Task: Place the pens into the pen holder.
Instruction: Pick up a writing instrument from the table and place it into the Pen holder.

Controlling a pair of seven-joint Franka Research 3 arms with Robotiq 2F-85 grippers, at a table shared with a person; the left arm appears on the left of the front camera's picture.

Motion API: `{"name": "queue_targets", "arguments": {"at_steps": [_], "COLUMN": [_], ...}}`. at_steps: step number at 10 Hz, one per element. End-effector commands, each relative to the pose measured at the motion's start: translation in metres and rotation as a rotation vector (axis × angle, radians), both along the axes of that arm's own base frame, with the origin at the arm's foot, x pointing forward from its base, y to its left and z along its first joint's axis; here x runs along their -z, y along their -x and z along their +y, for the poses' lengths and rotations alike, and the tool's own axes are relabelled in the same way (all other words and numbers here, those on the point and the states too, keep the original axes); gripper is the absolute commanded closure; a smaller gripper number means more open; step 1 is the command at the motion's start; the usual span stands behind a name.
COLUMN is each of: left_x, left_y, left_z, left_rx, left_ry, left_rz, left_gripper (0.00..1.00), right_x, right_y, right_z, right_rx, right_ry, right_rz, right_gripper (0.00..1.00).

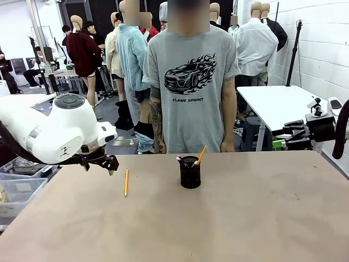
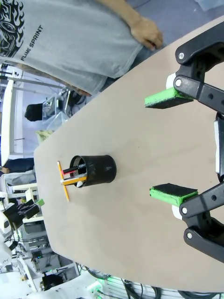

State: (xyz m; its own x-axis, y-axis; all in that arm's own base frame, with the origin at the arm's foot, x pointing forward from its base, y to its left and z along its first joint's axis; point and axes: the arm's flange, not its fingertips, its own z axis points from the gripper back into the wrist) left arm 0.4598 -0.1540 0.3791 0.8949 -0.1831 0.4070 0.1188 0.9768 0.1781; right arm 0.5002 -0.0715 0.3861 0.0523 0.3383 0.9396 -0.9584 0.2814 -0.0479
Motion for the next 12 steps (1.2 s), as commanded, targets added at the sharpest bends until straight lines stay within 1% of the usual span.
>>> {"name": "queue_targets", "arguments": {"at_steps": [1,2,3,4,5,8,11,12], "left_x": [-0.002,0.0,0.0,0.006,0.004,0.016,0.033,0.038], "left_y": [-0.011,0.0,0.0,-0.006,-0.012,-0.04,-0.062,-0.067], "left_z": [-0.004,0.0,0.0,-0.004,0.001,-0.023,-0.038,-0.042], "left_rx": [0.025,0.0,0.0,0.01,-0.002,-0.044,-0.058,-0.058], "left_ry": [0.048,0.0,0.0,0.023,0.09,0.131,0.1,0.1], "left_rz": [0.006,0.0,0.0,0.013,0.041,0.077,0.172,0.184], "left_gripper": [0.0,0.0,0.0,0.0,0.0,0.0,0.0,0.0], "right_x": [0.0,0.0,0.0,0.0,0.0,0.0,0.0,0.0], "right_y": [0.003,0.003,0.003,0.003,0.003,0.003,0.003,0.003], "right_z": [0.0,0.0,0.0,0.0,0.0,0.0,0.0,0.0], "right_rx": [-0.01,-0.01,-0.01,-0.01,-0.01,-0.01,-0.01,-0.01], "right_ry": [0.013,0.013,0.013,0.013,0.013,0.013,0.013,0.013], "right_rz": [0.003,0.003,0.003,0.003,0.003,0.003,0.003,0.003], "right_gripper": [0.19,0.19,0.19,0.19,0.19,0.19,0.19,0.19]}}
